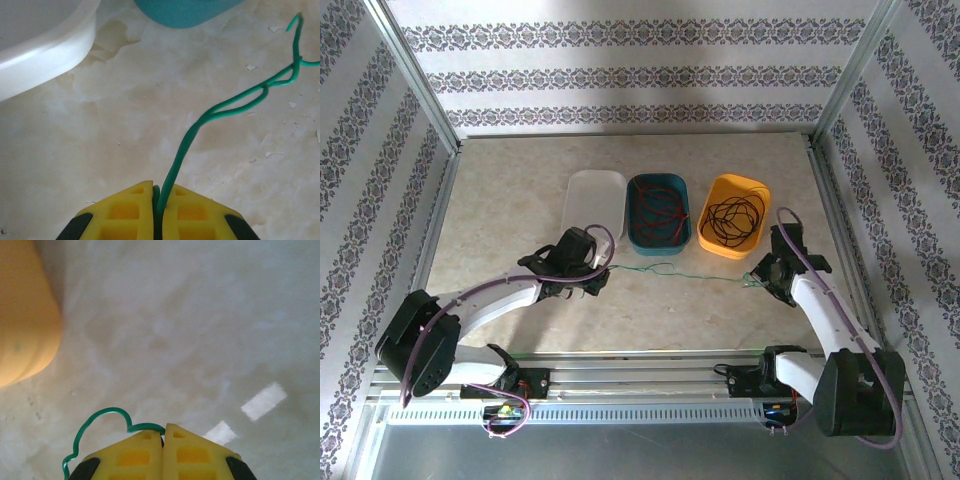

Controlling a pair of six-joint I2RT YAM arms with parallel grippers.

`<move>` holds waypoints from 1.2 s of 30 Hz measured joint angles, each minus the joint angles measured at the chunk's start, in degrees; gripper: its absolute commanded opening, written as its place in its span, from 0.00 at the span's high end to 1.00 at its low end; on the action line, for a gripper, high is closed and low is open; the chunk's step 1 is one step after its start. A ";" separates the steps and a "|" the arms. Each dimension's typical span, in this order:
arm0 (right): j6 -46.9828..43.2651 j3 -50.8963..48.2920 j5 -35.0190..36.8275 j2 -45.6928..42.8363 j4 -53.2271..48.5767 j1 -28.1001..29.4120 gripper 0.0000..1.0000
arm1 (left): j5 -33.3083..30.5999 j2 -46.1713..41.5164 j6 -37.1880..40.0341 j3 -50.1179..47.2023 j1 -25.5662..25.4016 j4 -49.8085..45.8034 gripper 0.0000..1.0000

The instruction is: Untangle the cables

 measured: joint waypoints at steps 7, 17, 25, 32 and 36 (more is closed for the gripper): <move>-0.66 0.00 -5.25 -1.68 -2.23 -11.87 1.00 | -0.02 2.97 -1.09 0.17 -0.33 -0.37 1.00; -1.49 0.59 -4.68 -2.45 -3.63 -26.10 1.00 | -6.99 8.90 -3.96 2.27 0.50 -3.50 1.00; -1.07 1.07 -8.33 -2.78 -0.17 -18.91 1.00 | -3.19 9.79 -4.74 2.34 0.44 -3.23 0.61; -2.40 1.05 -14.73 -8.59 8.59 3.93 1.00 | 7.06 7.61 -4.04 3.50 -0.98 0.17 0.24; -2.43 0.90 -17.16 -9.29 13.49 10.54 1.00 | 13.86 3.13 -4.26 4.90 -0.98 2.67 0.24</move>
